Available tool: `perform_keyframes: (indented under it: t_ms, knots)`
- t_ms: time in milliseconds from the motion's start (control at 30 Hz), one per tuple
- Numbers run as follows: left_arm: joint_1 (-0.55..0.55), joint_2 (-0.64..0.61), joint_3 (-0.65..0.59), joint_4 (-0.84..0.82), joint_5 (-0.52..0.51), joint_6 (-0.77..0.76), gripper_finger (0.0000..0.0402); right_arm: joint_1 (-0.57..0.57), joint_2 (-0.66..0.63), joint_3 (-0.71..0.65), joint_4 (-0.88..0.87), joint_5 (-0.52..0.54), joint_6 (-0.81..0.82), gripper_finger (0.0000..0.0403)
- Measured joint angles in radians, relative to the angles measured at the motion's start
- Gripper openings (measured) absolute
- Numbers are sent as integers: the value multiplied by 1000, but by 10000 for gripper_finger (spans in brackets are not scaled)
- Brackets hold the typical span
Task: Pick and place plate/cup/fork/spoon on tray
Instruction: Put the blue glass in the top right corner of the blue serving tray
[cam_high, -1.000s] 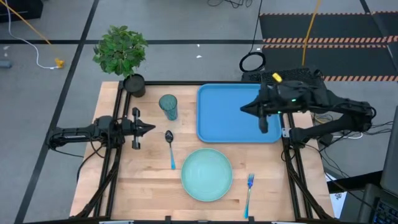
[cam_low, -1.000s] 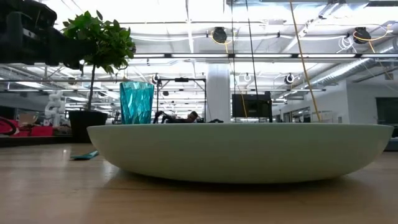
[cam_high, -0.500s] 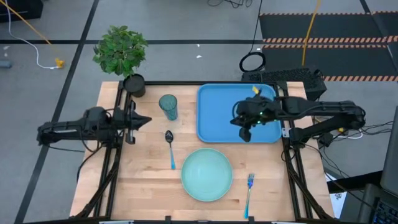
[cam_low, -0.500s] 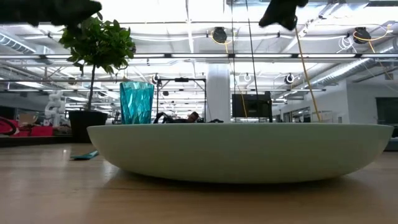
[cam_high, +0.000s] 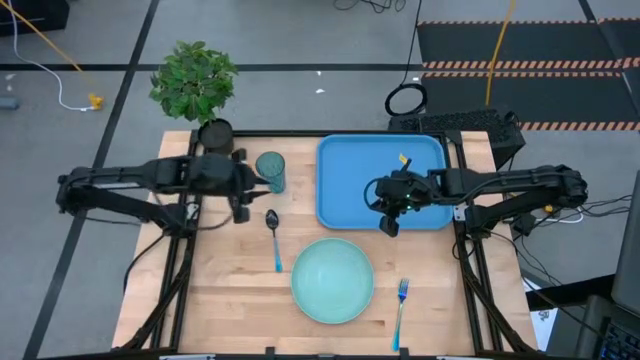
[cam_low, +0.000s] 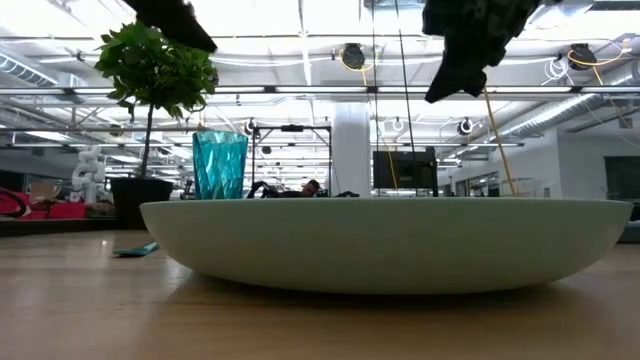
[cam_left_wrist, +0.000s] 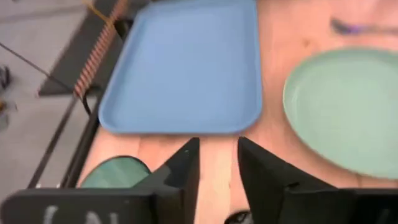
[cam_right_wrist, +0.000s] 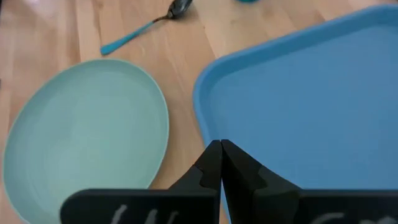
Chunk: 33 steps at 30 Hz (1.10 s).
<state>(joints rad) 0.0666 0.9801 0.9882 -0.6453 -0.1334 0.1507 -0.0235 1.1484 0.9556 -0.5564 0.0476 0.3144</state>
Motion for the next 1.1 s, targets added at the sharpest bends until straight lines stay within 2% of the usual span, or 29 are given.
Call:
perform_keyframes:
  t_ms: [133, 333, 567, 767, 1100]
  knots:
    - [0, 123, 46, -46, -56, 48, 147, 0, 0, -5, 0, 0, 0, 0]
    - [30, 219, 51, -62, -217, 109, 183, 0, 0, -5, -1, -1, 17, 0]
    - [152, 260, 50, -136, -220, 134, 204, 22, 0, -5, -1, -1, 26, 0]
    - [226, 264, 49, -169, -93, 169, 182, 49, 0, -5, -1, -1, 25, 0]
    - [232, 287, 48, -193, -74, 254, 102, 60, 0, -5, 10, -1, 23, 0]
